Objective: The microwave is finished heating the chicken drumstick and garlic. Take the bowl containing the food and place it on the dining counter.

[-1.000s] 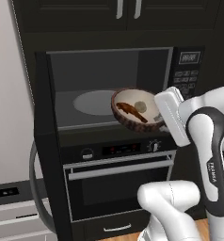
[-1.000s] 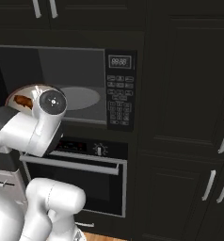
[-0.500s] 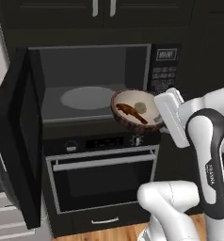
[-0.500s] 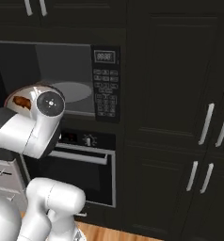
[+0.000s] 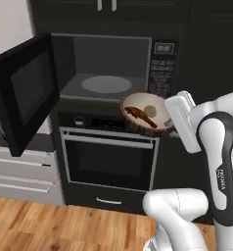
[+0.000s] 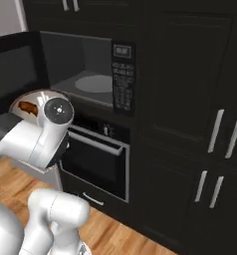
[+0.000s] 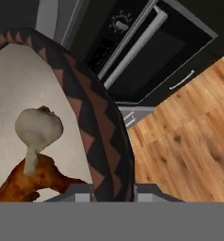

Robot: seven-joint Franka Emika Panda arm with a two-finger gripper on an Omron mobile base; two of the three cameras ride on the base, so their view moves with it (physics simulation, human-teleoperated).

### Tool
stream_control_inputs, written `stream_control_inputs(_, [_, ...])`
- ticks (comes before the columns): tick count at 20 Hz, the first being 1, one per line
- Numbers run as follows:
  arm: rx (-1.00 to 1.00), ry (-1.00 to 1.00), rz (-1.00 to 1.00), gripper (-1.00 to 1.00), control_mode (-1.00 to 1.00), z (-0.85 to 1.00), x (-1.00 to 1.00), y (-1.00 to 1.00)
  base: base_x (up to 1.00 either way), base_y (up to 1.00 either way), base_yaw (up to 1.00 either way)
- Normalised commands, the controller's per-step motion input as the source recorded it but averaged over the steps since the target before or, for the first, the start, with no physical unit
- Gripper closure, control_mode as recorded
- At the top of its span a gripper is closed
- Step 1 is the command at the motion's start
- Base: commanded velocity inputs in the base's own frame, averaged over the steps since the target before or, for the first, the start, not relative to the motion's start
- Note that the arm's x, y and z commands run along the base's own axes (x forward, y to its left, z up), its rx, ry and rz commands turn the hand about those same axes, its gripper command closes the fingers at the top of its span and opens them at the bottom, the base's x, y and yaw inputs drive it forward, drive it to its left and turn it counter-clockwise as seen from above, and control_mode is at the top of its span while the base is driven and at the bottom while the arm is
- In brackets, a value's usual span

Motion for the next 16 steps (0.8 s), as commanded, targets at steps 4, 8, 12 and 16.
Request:
stream_control_inputs(4, [0.00,0.00,0.00,1.00,1.00,0.00,0.00,0.00,-0.53,-0.31,0.96])
stream_control_inputs(8, [0.00,0.00,0.00,1.00,1.00,0.00,0.00,0.00,-0.33,-0.12,1.00])
stream_control_inputs(12, [0.00,0.00,0.00,1.00,1.00,0.00,0.00,0.00,-0.31,-0.03,1.00])
stream_control_inputs(16, [0.00,0.00,0.00,1.00,1.00,0.00,0.00,0.00,-0.25,-0.01,1.00])
